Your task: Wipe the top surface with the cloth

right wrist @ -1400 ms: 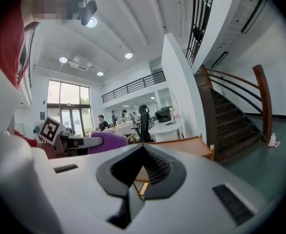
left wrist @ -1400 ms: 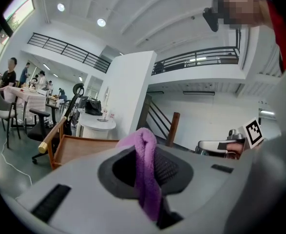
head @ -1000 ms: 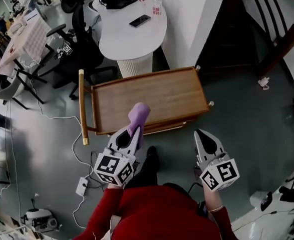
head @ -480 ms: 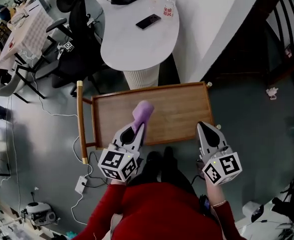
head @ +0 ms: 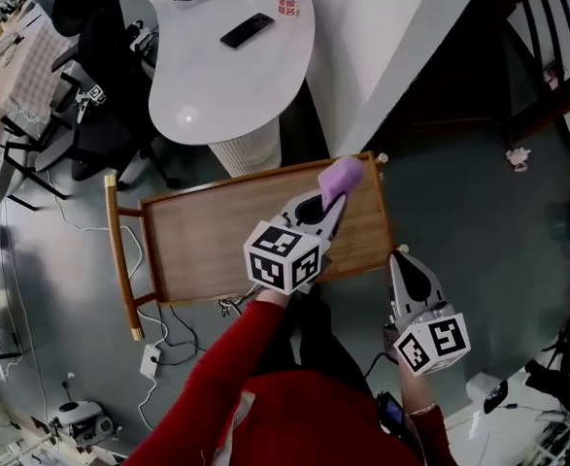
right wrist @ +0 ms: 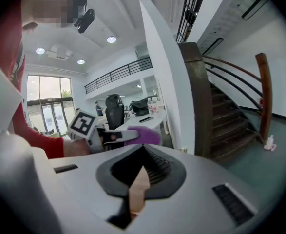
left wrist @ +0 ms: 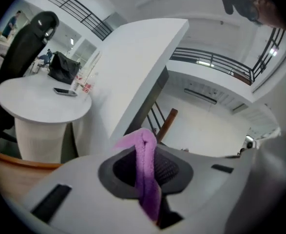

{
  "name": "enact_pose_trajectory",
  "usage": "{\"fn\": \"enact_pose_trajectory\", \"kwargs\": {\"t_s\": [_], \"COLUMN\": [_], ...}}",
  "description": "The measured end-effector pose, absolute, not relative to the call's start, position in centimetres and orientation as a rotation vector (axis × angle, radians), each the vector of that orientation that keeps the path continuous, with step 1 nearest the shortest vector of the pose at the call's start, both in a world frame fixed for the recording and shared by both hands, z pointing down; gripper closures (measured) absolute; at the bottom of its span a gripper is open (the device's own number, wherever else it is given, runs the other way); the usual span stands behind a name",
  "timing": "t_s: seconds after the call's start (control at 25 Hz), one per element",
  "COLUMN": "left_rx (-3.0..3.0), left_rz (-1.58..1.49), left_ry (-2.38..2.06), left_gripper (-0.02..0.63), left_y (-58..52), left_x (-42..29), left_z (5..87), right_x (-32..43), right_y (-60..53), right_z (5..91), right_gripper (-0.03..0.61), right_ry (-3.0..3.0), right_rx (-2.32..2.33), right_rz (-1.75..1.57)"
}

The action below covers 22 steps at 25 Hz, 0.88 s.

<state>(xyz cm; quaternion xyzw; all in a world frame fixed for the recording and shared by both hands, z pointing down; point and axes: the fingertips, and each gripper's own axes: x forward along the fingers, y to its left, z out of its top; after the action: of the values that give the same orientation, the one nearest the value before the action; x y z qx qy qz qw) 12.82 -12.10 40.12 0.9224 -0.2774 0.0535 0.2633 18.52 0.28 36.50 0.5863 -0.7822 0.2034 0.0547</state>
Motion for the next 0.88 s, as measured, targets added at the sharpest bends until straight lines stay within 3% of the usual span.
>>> {"fn": "enact_pose_trajectory", "kwargs": {"t_s": [0.2,0.44,0.64,0.88], "left_rx": [2.402,2.3,2.236,2.041], "left_rz": [0.219,0.382,0.443,0.471], "left_ry": [-0.752,-0.844,-1.035,-1.385], "left_gripper": [0.563,0.563,0.563,0.563], "left_y": [-14.2,-17.4,-19.5,-21.6], "left_x": [20.6,21.9,15.9,-0.2], "left_z": [43.9,50.1,51.8,53.5], "right_x": [22.2,24.3,22.9,17.8], "right_y": [2.0,-0.1,-1.3,-5.3], "right_z": [37.6,39.1,39.7,40.3], "right_gripper": [0.574,0.574,0.574,0.574], "right_ry": [-2.287,-2.286,-2.348,-2.479], "right_rx": [1.886,1.863,1.736,1.489], "right_rz": [0.676,0.72,0.74,0.762]}}
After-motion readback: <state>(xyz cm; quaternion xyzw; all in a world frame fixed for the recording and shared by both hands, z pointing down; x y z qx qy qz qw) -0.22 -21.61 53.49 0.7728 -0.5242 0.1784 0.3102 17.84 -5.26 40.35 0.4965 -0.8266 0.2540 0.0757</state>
